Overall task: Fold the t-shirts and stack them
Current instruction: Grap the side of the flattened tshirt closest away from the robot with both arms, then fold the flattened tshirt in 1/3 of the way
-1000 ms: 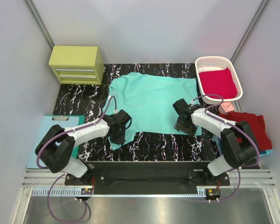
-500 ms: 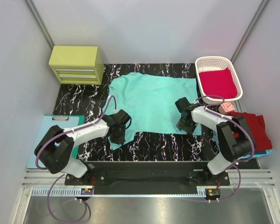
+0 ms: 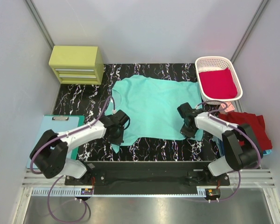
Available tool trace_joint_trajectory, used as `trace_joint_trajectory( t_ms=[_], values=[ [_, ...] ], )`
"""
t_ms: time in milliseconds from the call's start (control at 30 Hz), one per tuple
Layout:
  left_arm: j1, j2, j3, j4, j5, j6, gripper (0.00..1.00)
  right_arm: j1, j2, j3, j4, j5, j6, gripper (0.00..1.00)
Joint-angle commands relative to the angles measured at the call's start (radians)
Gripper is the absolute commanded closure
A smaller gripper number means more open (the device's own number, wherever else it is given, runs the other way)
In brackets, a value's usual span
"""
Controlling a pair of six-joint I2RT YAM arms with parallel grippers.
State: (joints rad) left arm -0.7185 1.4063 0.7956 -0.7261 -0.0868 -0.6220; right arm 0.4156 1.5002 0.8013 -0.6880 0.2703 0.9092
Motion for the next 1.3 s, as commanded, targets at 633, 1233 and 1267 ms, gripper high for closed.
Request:
trace_joint_trajectory(
  t_ms=[633,1233,1267],
  values=[
    [0.01,-0.06,0.235,-0.131,-0.174,-0.036,1.0,0.058,-0.071,0.194,-0.191,0.119,-0.061,1.0],
    [0.225,0.137,0.372,-0.046,-0.183,0.079,1.0,-0.049,0.066,0.28,-0.125,0.139,-0.141,1.0],
    [0.231,0.146,0.388,-0.042,-0.179,0.08,1.0,-0.051,0.074,0.286,-0.119,0.138,-0.145,1.0]
  ],
)
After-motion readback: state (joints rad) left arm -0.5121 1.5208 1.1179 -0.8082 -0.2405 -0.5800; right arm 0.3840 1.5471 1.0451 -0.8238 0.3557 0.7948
